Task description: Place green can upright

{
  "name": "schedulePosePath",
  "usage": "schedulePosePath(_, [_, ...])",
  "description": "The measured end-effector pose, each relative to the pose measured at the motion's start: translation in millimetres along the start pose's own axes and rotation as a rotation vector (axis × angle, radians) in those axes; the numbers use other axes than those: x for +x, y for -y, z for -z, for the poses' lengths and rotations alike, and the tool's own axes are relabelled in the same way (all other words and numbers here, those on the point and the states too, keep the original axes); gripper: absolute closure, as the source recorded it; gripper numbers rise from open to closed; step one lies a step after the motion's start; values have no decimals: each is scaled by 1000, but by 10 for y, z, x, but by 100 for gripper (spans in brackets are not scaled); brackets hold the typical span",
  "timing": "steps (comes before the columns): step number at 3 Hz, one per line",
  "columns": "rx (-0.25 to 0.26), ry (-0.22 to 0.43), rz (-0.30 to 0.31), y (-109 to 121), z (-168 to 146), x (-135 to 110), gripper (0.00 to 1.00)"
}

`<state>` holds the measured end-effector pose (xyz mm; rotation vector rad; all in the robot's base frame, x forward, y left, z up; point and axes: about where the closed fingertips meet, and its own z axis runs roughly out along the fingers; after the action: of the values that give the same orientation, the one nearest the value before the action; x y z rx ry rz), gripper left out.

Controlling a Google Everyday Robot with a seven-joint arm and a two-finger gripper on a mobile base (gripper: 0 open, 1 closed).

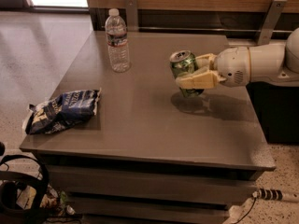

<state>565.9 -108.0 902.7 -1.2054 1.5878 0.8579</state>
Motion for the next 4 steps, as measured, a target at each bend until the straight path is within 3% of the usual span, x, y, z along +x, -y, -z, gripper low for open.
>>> schedulePosePath(2, [-2, 129, -98, -242, -237, 7, 100])
schedulePosePath(4, [39, 202, -60, -406, -321, -41, 100])
